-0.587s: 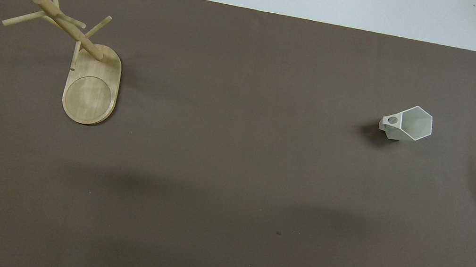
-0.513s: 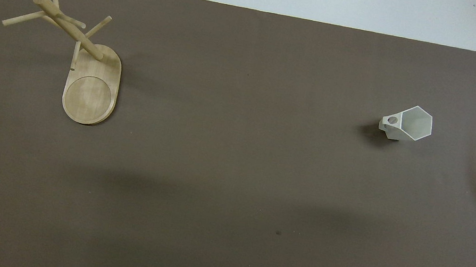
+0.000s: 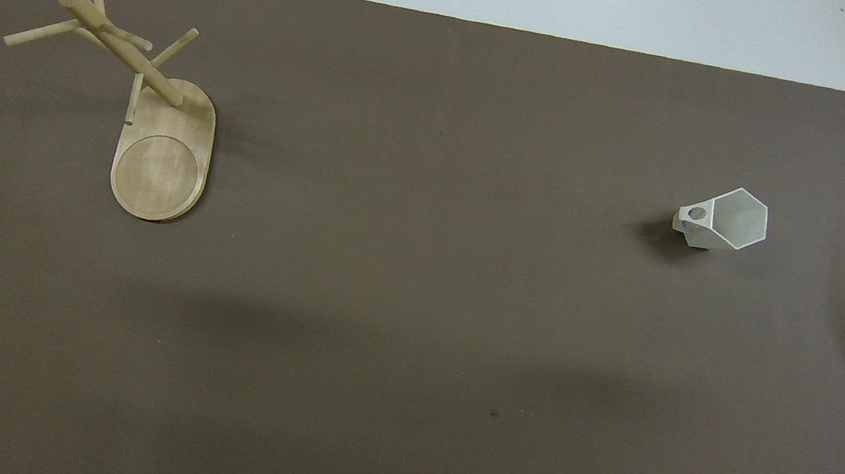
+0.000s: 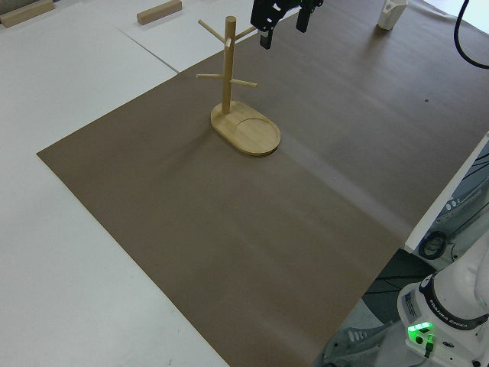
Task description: Hang cup on rack
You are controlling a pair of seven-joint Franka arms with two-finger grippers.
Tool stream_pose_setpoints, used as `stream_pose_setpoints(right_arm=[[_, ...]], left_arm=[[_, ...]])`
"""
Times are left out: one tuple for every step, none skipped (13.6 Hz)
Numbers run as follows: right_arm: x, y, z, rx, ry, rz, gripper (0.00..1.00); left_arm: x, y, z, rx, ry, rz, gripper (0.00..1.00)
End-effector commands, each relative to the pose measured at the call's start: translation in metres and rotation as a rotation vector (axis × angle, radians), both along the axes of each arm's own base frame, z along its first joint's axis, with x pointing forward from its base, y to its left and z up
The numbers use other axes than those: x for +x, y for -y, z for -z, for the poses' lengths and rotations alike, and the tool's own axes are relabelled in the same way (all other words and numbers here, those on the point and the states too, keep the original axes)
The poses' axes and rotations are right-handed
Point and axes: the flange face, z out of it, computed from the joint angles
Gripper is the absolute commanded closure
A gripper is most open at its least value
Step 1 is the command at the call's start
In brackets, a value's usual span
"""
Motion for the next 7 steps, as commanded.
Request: stream_pose_setpoints(right_arm=[[-0.003, 0.002, 0.001, -0.017, 0.011, -0.001, 0.0], [-0.003, 0.002, 0.001, -0.017, 0.011, -0.001, 0.0], [-0.003, 0.002, 0.001, -0.018, 0.011, -0.004, 0.0], [-0.003, 0.002, 0.001, -0.018, 0.011, -0.01, 0.0], [-0.003, -0.001, 0.001, -0.019, 0.011, -0.023, 0.0], [-0.002, -0.001, 0.002, -0.019, 0.011, -0.026, 0.0], [-0.001, 0.0, 0.005, -0.018, 0.006, -0.03, 0.0]], left_arm=[[-0.003, 0.003, 0.002, 0.003, 0.018, 0.017, 0.0], [-0.004, 0.001, 0.004, 0.017, 0.016, 0.015, 0.0], [-0.003, 0.005, 0.006, 0.029, 0.025, 0.022, 0.0], [-0.003, 0.012, 0.007, 0.03, 0.041, 0.036, 0.0], [-0.004, 0.012, 0.008, 0.03, 0.042, 0.036, 0.0], [-0.005, 0.012, 0.009, 0.033, 0.042, 0.038, 0.0], [-0.006, 0.012, 0.01, 0.042, 0.039, 0.038, 0.0]])
